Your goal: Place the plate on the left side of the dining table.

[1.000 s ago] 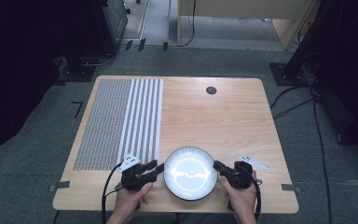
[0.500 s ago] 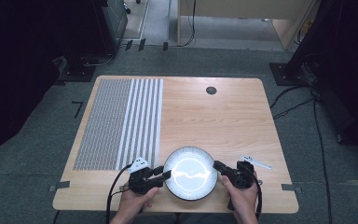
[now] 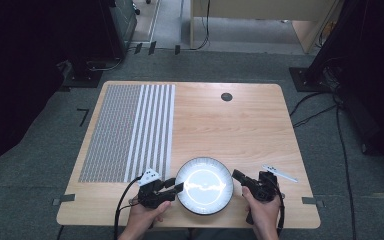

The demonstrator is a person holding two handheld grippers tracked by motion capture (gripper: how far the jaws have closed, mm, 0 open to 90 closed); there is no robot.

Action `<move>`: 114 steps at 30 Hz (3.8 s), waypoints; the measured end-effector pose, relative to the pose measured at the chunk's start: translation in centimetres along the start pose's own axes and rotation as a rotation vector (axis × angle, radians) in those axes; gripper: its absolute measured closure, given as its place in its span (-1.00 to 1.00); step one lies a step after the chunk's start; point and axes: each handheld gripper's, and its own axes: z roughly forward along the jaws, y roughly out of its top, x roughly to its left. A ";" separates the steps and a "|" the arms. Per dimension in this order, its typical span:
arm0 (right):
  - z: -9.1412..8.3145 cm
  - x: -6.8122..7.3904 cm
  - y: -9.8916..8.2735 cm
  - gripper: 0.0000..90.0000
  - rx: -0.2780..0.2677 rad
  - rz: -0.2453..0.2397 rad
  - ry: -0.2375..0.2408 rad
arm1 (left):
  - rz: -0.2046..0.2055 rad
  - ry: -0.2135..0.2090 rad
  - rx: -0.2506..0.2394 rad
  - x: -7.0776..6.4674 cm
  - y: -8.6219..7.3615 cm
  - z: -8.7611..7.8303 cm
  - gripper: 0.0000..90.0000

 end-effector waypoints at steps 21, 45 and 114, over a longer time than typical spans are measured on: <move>0.2 -0.3 0.2 0.83 0.141 0.102 0.050 | 0.040 0.048 -0.003 -0.7 -0.5 0.5 0.37; 1.7 1.1 -1.3 0.92 0.105 0.037 -0.002 | 0.013 0.020 0.007 -0.4 -0.1 0.2 0.37; 3.3 3.1 -3.5 0.67 0.120 0.079 0.094 | -0.285 -0.088 -0.010 2.4 1.1 -1.5 0.72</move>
